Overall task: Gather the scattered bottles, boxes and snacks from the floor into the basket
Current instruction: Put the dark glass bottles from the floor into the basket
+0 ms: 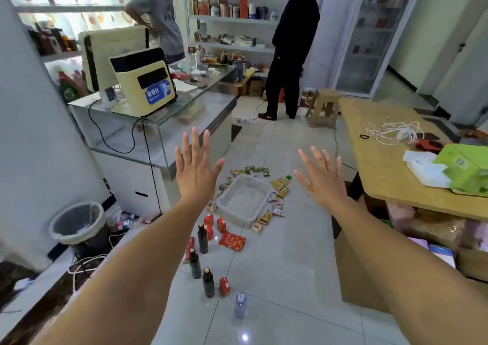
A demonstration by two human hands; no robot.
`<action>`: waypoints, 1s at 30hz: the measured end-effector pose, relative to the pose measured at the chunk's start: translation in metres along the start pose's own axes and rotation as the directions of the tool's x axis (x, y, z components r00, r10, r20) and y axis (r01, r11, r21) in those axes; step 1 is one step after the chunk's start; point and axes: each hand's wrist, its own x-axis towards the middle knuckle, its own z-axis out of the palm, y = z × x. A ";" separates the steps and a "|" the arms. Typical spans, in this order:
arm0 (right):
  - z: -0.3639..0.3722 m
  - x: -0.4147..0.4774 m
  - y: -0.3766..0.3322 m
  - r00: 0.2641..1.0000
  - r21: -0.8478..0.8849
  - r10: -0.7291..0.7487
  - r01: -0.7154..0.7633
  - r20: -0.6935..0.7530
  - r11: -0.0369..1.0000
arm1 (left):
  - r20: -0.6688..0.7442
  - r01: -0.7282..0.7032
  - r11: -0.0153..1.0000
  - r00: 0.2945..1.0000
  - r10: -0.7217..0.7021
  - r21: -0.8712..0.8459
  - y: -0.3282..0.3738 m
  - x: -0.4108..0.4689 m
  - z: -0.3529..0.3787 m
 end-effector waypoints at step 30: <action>0.129 0.248 0.050 0.844 0.050 -0.457 0.463 0.279 0.885 | 0.079 0.512 0.844 0.846 -0.528 0.158 0.055 0.096 0.173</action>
